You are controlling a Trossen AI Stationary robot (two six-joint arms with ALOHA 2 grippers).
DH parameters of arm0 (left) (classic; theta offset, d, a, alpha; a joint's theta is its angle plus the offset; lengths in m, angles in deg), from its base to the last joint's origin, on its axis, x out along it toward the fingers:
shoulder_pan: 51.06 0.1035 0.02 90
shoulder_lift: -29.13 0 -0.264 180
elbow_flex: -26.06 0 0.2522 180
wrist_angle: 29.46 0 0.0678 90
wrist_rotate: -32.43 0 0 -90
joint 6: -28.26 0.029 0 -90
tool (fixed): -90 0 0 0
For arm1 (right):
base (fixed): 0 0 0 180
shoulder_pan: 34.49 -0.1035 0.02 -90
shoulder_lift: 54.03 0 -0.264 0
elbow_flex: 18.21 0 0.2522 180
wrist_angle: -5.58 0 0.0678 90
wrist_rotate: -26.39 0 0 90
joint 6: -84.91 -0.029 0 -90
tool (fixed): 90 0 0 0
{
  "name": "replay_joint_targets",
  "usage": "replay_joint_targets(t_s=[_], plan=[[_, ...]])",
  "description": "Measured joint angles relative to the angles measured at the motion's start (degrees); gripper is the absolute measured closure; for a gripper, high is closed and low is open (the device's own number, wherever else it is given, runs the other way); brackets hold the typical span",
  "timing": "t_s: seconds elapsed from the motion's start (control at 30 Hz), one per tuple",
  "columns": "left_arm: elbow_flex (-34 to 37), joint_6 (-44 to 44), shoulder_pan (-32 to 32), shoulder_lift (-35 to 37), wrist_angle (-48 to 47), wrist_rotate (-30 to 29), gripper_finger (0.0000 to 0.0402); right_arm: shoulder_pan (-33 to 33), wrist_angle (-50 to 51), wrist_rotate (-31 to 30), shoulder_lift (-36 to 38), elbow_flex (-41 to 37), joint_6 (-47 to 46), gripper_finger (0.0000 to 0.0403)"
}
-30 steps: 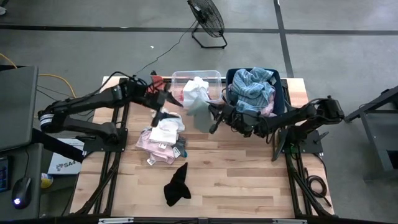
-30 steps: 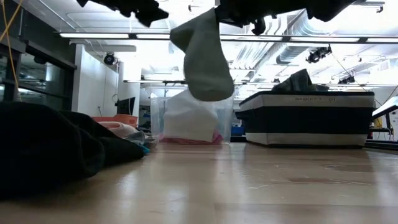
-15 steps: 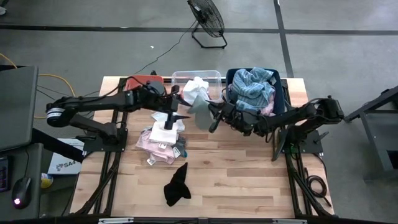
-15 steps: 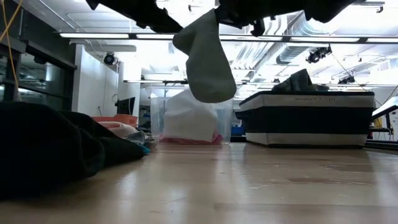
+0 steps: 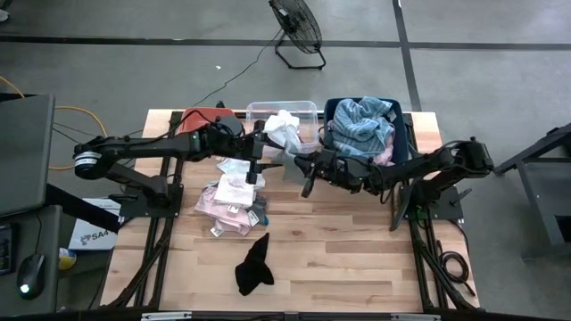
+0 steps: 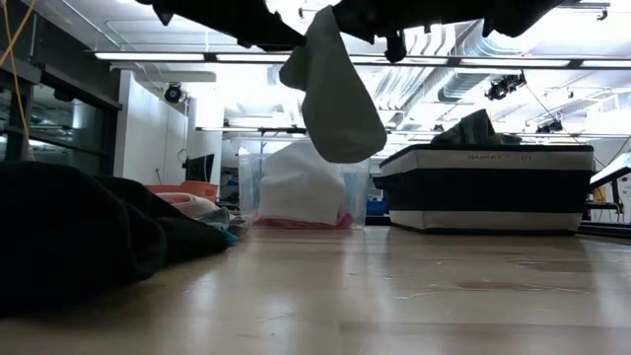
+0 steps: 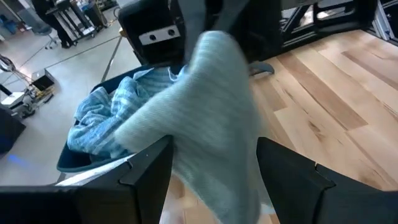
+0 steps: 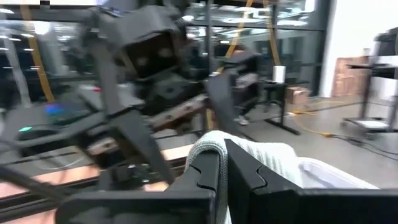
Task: Pick & Place Cloths
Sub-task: Put the green sock into the orange bin
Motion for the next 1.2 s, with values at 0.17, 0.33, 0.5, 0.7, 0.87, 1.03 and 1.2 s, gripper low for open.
replay_joint_targets(t_s=[0.17,0.33,0.5,0.7,0.87,1.03,1.2], plan=[[-0.02,0.0,-1.13,-1.21,3.33,0.3,0.0174,0.36,0.15,3.5,0.0,0.01,-0.38,0.0399],[-0.02,0.92,-3.53,-1.45,4.07,0.2,0.0174,0.89,0.37,4.29,0.0,0.0,-1.21,0.0399],[-0.02,1.92,-4.48,-1.54,4.26,-0.22,0.0174,1.15,0.33,5.62,0.0,0.01,-1.62,0.0399],[-0.02,-0.45,-4.39,-1.54,4.54,-3.94,0.0216,1.21,0.35,5.84,0.0,0.01,-1.62,0.0399],[-0.02,-1.6,-4.39,-1.54,4.55,-4.13,0.0313,1.21,0.04,7.27,0.0,0.01,-1.56,0.0399],[-0.02,-3.0,-4.38,-1.54,4.49,-3.85,0.0387,1.19,-0.04,7.27,0.0,0.0,-1.32,0.0399],[-0.02,-3.02,-4.37,-1.54,4.4,-4.2,0.0396,1.03,-0.09,7.18,0.0,0.0,0.63,0.0388]])
